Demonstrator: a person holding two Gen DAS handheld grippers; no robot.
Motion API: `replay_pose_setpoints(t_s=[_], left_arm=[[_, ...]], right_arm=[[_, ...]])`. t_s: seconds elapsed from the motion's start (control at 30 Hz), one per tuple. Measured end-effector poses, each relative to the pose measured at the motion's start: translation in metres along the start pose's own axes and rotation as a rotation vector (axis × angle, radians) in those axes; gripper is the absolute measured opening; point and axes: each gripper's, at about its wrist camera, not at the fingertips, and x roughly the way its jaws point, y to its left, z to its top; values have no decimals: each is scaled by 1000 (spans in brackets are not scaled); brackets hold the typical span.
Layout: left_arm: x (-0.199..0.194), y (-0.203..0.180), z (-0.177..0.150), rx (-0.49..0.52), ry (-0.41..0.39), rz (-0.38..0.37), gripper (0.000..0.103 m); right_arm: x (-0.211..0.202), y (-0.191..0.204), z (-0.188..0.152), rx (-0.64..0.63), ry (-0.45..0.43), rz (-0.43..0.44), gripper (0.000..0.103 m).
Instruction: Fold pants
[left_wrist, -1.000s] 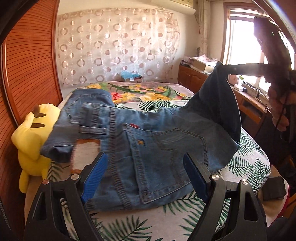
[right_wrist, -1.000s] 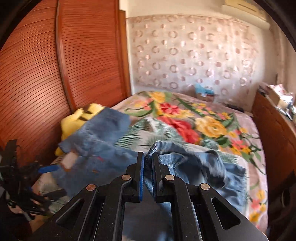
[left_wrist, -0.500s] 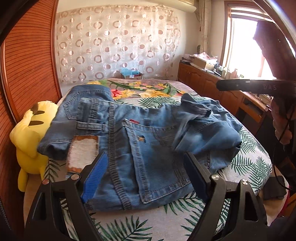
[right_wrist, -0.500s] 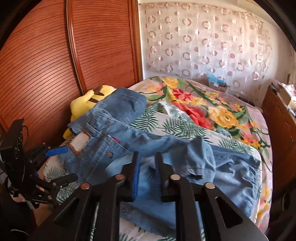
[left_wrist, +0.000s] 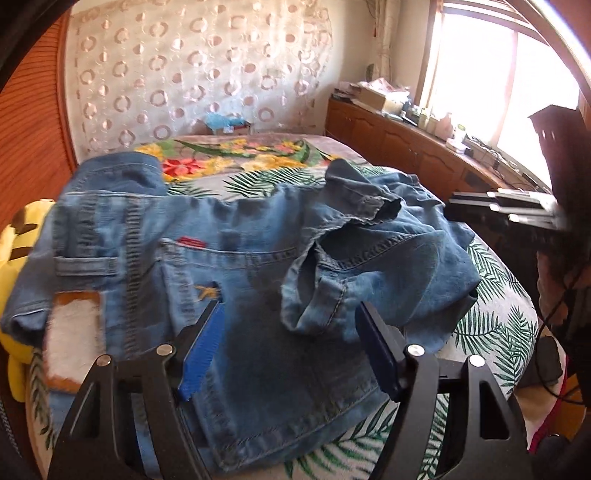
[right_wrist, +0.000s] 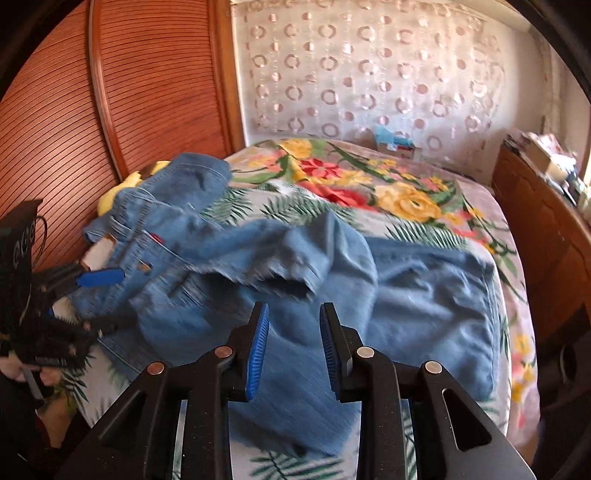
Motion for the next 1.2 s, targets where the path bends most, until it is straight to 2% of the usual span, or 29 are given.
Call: replay_pose_setpoints(t_s=[0.07,0.17,0.23,0.3,0.5,0.63,0.77,0.93,1.2], left_arm=[[7,-2,3,1,22,-16,66],[15,-10,3,25,39,-8,42],[16,-15,3,43,46,-4,20],[8,-20,4,69,24,-1,15],[-60,-9,15,42,-123,32,12],[-99,9,15,29,-170,77,12],[-111,30,-2,2,-144,128,12],[-92,43,-29,-32,-70,148,12],[-77,49,-54,-65,-8,150,12]], right_arm=[[-2,-6,-8,21,5,-12,30],[-3,-14,-19,54,9,-20,30],[-4,-15,-26,67,12,-24,30],[-3,-15,-30,72,15,-25,30],[-5,-15,-27,91,3,-5,30],[-5,-12,-25,98,-17,23,30],[2,0,-18,76,-31,49,30],[15,10,-9,60,-36,82,30],[40,11,-20,11,42,141,30]])
